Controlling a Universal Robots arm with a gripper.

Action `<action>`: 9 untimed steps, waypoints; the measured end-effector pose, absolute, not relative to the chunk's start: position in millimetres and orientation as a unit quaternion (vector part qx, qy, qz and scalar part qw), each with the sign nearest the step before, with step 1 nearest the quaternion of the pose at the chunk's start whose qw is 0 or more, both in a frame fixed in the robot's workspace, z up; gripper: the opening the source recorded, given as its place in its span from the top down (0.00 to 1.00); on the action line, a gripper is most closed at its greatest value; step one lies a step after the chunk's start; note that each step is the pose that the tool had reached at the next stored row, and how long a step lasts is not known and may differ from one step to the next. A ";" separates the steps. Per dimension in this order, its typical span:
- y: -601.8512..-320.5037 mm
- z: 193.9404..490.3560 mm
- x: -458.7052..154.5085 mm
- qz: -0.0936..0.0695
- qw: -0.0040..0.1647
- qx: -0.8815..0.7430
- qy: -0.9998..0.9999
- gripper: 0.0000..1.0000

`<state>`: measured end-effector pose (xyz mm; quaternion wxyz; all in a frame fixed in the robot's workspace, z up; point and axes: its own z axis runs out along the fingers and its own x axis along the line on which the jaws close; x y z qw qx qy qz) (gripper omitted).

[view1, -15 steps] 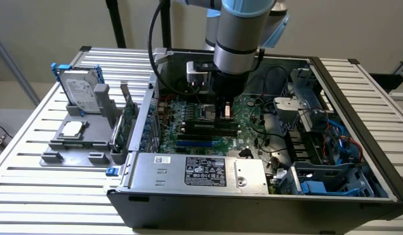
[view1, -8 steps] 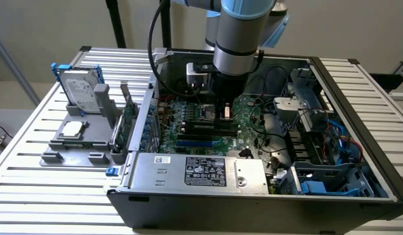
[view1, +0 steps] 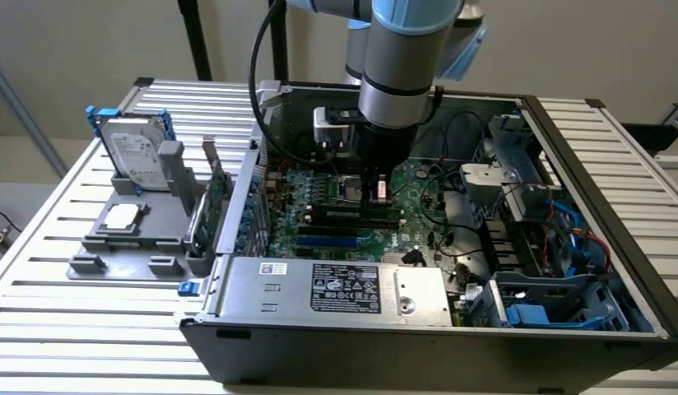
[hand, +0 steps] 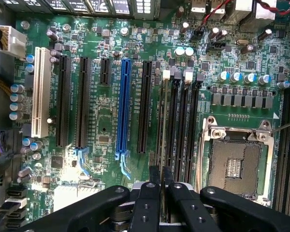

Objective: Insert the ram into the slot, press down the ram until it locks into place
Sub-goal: 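Insert the ram into the slot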

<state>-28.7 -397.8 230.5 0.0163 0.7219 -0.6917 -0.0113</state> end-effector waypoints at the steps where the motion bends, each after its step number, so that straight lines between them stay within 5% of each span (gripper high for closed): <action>1: -397.8 230.4 -28.7 -0.011 0.016 0.722 -0.692 0.87; 9: -397.9 228.5 -28.7 -0.011 0.016 0.722 -0.692 0.87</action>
